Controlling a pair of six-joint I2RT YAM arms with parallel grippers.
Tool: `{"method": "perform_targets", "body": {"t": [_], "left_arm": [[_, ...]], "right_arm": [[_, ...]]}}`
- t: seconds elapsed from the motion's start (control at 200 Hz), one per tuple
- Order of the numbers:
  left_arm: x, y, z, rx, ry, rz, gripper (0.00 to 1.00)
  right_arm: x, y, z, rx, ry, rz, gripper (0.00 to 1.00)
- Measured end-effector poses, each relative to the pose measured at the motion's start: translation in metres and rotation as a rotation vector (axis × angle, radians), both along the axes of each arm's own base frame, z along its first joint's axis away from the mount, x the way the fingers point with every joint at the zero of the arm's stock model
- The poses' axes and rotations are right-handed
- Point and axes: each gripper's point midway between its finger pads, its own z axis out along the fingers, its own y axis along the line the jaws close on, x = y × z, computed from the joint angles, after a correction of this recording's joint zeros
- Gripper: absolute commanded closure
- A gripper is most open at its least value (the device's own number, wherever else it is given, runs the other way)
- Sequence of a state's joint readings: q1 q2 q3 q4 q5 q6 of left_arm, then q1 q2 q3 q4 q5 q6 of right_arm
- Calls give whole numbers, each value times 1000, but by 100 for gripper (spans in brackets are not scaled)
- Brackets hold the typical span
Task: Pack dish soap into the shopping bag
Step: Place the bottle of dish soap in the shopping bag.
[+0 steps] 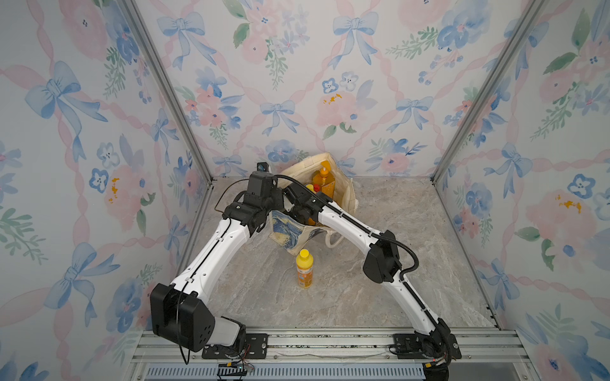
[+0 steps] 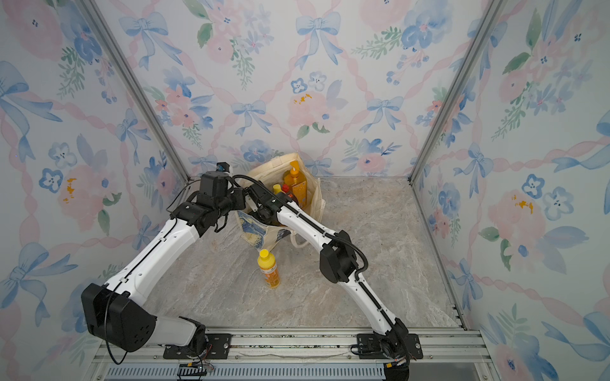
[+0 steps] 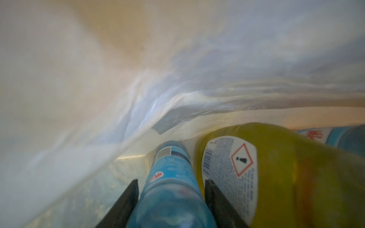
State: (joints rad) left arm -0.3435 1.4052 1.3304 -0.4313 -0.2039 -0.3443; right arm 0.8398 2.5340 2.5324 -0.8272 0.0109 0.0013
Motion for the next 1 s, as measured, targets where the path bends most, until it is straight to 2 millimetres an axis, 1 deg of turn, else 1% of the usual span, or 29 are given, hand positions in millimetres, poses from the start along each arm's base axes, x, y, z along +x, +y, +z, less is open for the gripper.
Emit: {"method": "perform_targets", "body": {"t": [0.115, 0.23, 0.275, 0.535, 0.715, 0.875, 0.92, 1.0], "left_arm": [[0, 0, 0, -1, -3, 1, 100], [0, 0, 0, -1, -4, 1, 100], [1, 0, 2, -4, -11, 0, 100], [0, 0, 4, -5, -16, 0, 100], [-1, 1, 8, -7, -27, 3, 100], [-1, 3, 8, -1, -27, 12, 100], [-1, 3, 5, 3, -21, 14, 100], [-1, 4, 4, 7, -18, 19, 100]], "right_arm": [[-1, 0, 1, 6, 5, -5, 37], [-1, 0, 10, 21, -5, -9, 35], [-2, -1, 14, 25, -5, -12, 35], [-4, -4, 17, 24, 1, -17, 35], [-11, -12, 27, 16, 7, -19, 32], [-14, -16, 30, 10, 10, -18, 34], [-12, -12, 38, 32, -9, -14, 36], [-10, -9, 62, 80, -49, -13, 39]]}}
